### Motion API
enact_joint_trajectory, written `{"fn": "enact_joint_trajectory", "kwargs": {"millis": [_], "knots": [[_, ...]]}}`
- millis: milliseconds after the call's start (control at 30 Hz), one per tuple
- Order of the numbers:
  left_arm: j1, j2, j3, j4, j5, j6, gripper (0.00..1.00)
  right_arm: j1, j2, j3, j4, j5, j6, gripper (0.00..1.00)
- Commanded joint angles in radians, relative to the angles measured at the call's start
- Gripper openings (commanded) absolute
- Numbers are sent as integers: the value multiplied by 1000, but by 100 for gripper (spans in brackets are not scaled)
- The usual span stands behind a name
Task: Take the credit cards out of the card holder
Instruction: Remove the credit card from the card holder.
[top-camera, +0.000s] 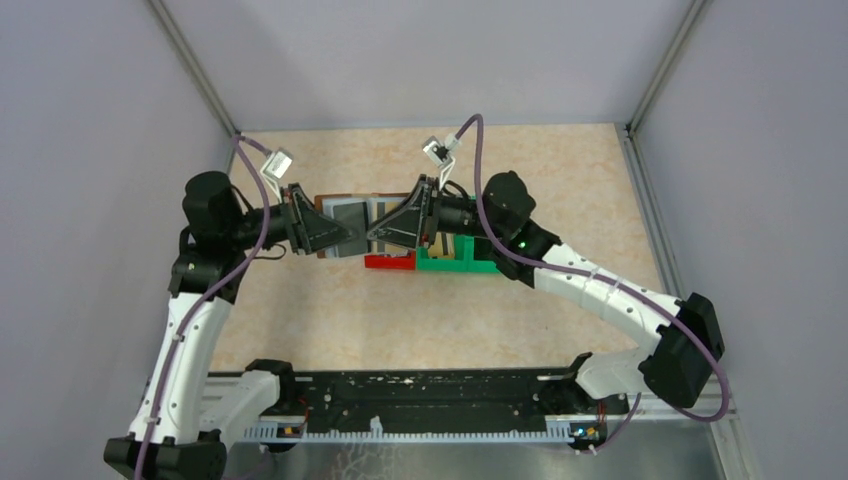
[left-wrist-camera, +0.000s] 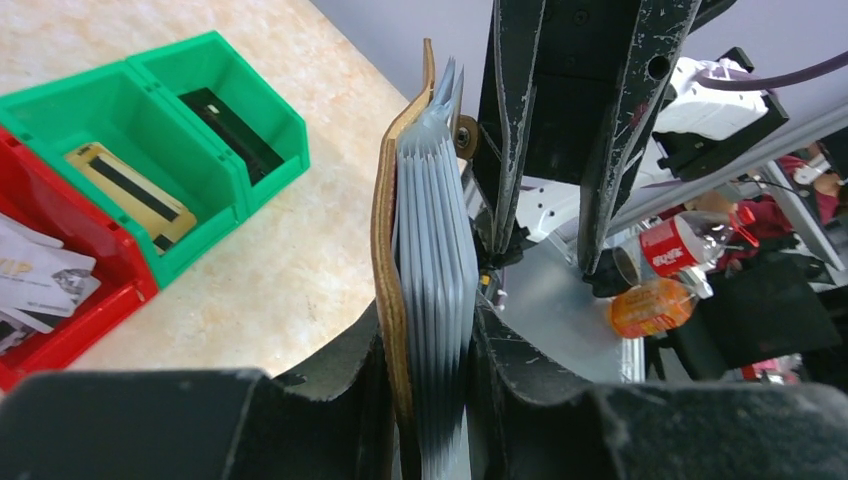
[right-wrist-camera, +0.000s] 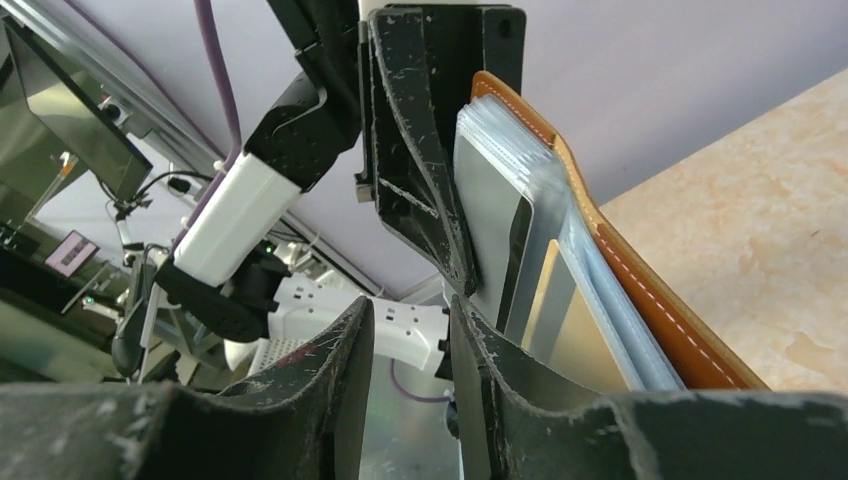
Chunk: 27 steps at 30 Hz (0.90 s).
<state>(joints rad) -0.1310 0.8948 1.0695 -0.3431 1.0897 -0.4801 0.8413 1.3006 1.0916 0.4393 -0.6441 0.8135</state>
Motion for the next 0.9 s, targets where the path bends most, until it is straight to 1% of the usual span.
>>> {"fn": "enact_joint_trajectory", "kwargs": {"millis": [0,400,600,733,867], "knots": [[-3,14,52,39,79,-47,0,1,-9,22,5,-48,-12,33],[-2,19,69,65,145,-79,0,1,-20,-2,-17,-56,-38,33],[-2,14,57,113,156,-123,0,2,-2,-5,33,-63,-14,33],[-2,15,47,114,165,-120,0,12,28,-4,90,-60,18,29],[-2,17,44,83,139,-95,0,35,56,-4,142,-37,35,25]]}}
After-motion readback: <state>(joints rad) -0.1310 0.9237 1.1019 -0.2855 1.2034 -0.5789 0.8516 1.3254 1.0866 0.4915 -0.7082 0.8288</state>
